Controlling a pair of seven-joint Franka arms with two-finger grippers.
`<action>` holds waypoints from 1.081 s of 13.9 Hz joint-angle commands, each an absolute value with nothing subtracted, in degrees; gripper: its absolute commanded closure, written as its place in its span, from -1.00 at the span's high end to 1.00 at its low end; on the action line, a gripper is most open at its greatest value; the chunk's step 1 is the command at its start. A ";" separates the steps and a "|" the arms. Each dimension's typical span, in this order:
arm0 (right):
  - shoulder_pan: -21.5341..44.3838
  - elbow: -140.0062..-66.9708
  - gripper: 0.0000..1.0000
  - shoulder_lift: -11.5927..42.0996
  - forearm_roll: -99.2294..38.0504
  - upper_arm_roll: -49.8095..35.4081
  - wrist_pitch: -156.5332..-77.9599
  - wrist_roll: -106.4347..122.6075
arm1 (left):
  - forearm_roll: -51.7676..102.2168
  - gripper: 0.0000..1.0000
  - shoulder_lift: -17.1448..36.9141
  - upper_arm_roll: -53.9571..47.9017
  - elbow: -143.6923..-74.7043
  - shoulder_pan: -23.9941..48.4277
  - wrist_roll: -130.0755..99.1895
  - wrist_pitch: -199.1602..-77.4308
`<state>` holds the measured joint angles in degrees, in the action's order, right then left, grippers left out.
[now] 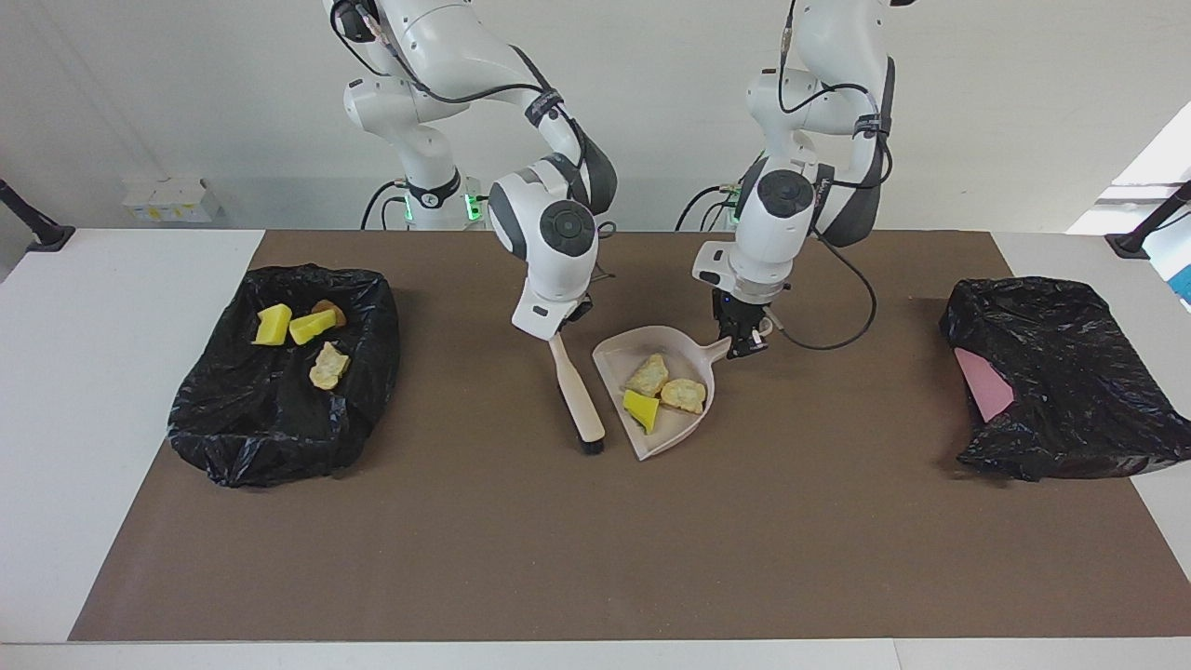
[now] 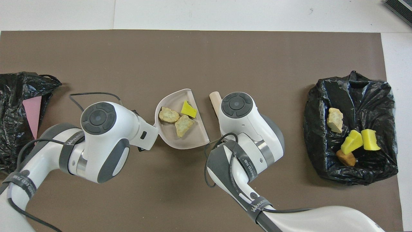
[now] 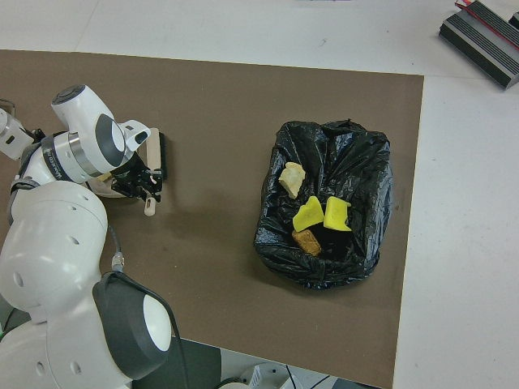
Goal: Sweep and dump trash in bin
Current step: 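Carry the filled dustpan with the left gripper toward the black bag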
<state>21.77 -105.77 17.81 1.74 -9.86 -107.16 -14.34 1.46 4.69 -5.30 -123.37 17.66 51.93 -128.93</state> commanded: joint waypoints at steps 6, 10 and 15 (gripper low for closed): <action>23.99 -106.00 -1.00 16.00 0.35 -10.45 -107.05 -26.71 | 10.54 -1.00 3.51 -5.54 -116.04 5.46 70.30 -122.28; 29.33 -109.85 -1.00 12.41 -3.43 -11.34 -107.48 -38.12 | 10.81 -1.00 3.69 -5.36 -107.42 1.85 73.04 -112.96; 37.08 -117.04 -1.00 7.13 -8.77 -11.87 -114.05 -44.65 | 10.46 -1.00 4.04 -5.36 -103.98 -4.90 78.12 -109.69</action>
<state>35.98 -110.56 11.65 -5.20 -11.80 -109.01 -43.80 9.38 3.51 -4.89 -106.44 -1.32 74.49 -112.24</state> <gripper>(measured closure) 0.740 0.692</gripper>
